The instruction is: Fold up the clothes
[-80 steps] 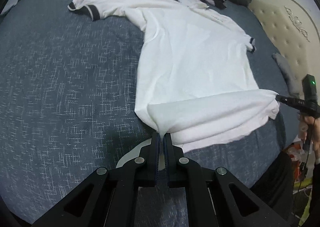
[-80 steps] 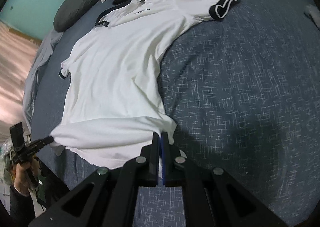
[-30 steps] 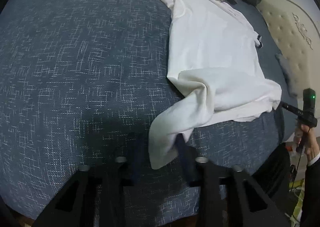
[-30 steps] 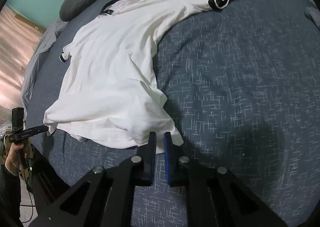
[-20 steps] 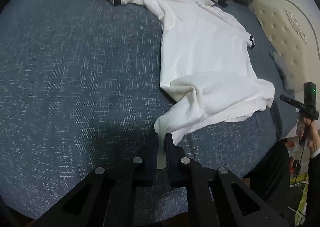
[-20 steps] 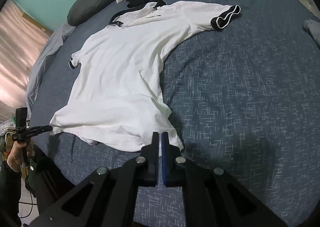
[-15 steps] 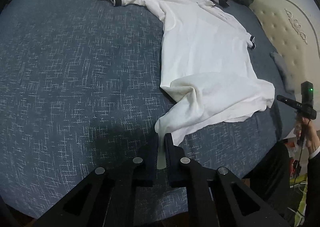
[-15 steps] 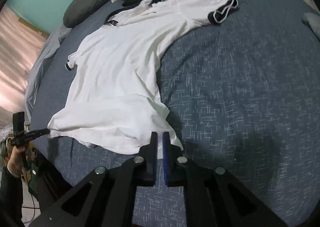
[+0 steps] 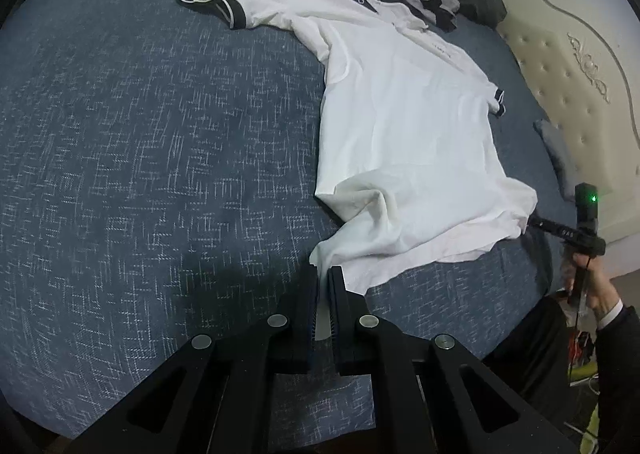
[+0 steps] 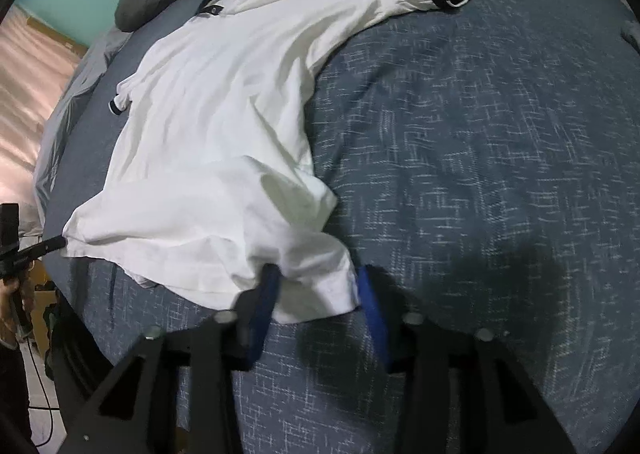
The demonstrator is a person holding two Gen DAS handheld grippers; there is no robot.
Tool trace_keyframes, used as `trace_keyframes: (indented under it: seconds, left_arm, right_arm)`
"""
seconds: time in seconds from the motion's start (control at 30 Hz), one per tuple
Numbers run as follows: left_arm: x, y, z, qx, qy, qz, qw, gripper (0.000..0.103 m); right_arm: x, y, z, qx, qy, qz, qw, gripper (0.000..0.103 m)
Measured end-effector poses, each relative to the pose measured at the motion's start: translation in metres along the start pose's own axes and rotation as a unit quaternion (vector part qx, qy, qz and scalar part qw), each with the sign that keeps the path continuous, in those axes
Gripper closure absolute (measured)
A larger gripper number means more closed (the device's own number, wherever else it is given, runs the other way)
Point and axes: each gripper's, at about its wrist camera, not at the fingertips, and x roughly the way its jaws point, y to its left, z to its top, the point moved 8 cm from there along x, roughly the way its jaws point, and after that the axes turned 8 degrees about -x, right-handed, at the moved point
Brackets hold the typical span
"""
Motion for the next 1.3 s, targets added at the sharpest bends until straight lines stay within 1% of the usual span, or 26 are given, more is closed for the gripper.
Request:
trace_keyframes:
  seconds: [0.03, 0.07, 0.13, 0.3, 0.37, 0.5, 0.57, 0.6, 0.63, 0.67, 0.7, 0.73, 0.77, 0.8, 0.97, 1.13, 1.2, 1.23, 1.27, 1.3]
  left_arm:
    - [-0.001, 0.000, 0.001, 0.000, -0.002, 0.000, 1.0000, 0.097]
    - [-0.003, -0.001, 0.002, 0.001, -0.004, 0.001, 1.0000, 0.098]
    - [-0.008, -0.002, 0.005, 0.001, -0.009, 0.000, 1.0000, 0.101]
    - [-0.020, -0.003, 0.012, -0.001, -0.025, -0.004, 0.9997, 0.101]
    - [-0.019, -0.004, 0.011, 0.002, -0.021, -0.001, 0.9998, 0.101]
    - [0.001, -0.005, 0.000, 0.011, 0.012, 0.013, 0.9998, 0.101]
    - [0.012, -0.004, -0.005, 0.014, 0.032, 0.021, 0.9992, 0.098]
    - [0.015, -0.003, -0.006, 0.015, 0.036, 0.022, 0.9990, 0.097]
    - [0.018, -0.001, -0.006, 0.014, 0.038, 0.024, 0.9989, 0.093]
    - [0.021, 0.003, -0.005, 0.009, 0.039, 0.028, 0.9988, 0.084]
    - [0.023, 0.006, -0.005, 0.005, 0.040, 0.033, 0.9987, 0.079]
    - [0.025, 0.010, -0.005, 0.001, 0.041, 0.035, 0.9985, 0.064]
    - [0.028, 0.012, -0.006, 0.000, 0.044, 0.035, 0.9984, 0.058]
    - [0.030, 0.014, -0.007, 0.000, 0.046, 0.038, 0.9982, 0.056]
    - [0.045, 0.022, -0.011, 0.001, 0.057, 0.051, 0.9971, 0.056]
    - [0.054, 0.026, -0.010, -0.003, 0.054, 0.050, 0.9973, 0.058]
    - [0.054, 0.023, -0.011, 0.004, 0.053, 0.043, 0.9977, 0.077]
    - [0.054, 0.022, -0.012, 0.007, 0.052, 0.040, 0.9978, 0.093]
    - [0.054, 0.022, -0.012, 0.009, 0.053, 0.038, 0.9978, 0.096]
    - [0.053, 0.021, -0.012, 0.012, 0.052, 0.039, 0.9978, 0.096]
  right_arm:
    - [-0.003, 0.001, 0.001, -0.003, -0.005, 0.000, 1.000, 0.087]
    - [-0.005, 0.002, 0.001, -0.007, -0.010, -0.001, 1.000, 0.092]
    - [-0.013, 0.003, 0.003, -0.013, -0.017, -0.002, 1.000, 0.096]
    - [-0.041, 0.005, 0.010, -0.024, -0.036, 0.003, 0.999, 0.097]
    - [-0.052, 0.007, 0.012, -0.029, -0.042, 0.003, 0.999, 0.097]
    - [-0.065, 0.016, 0.018, -0.040, -0.050, 0.005, 0.998, 0.098]
    - [-0.067, 0.018, 0.018, -0.044, -0.050, 0.005, 0.998, 0.098]
    - [-0.068, 0.019, 0.017, -0.045, -0.051, 0.006, 0.998, 0.098]
    - [-0.067, 0.019, 0.016, -0.044, -0.050, 0.007, 0.998, 0.098]
    - [-0.066, 0.019, 0.015, -0.043, -0.050, 0.007, 0.998, 0.098]
    - [-0.065, 0.018, 0.014, -0.042, -0.049, 0.008, 0.998, 0.098]
    - [-0.064, 0.018, 0.013, -0.041, -0.048, 0.008, 0.998, 0.098]
    - [-0.063, 0.018, 0.012, -0.040, -0.048, 0.009, 0.998, 0.098]
    - [-0.061, 0.017, 0.011, -0.039, -0.047, 0.009, 0.998, 0.098]
    - [-0.055, 0.013, 0.010, -0.031, -0.044, 0.008, 0.999, 0.098]
    - [-0.050, 0.016, 0.010, -0.031, -0.042, 0.010, 0.999, 0.098]
    - [-0.051, 0.018, 0.010, -0.032, -0.043, 0.012, 0.998, 0.098]
    - [-0.052, 0.018, 0.010, -0.033, -0.044, 0.013, 0.998, 0.098]
    - [-0.053, 0.019, 0.011, -0.033, -0.046, 0.015, 0.998, 0.098]
    - [-0.054, 0.019, 0.011, -0.033, -0.047, 0.015, 0.998, 0.097]
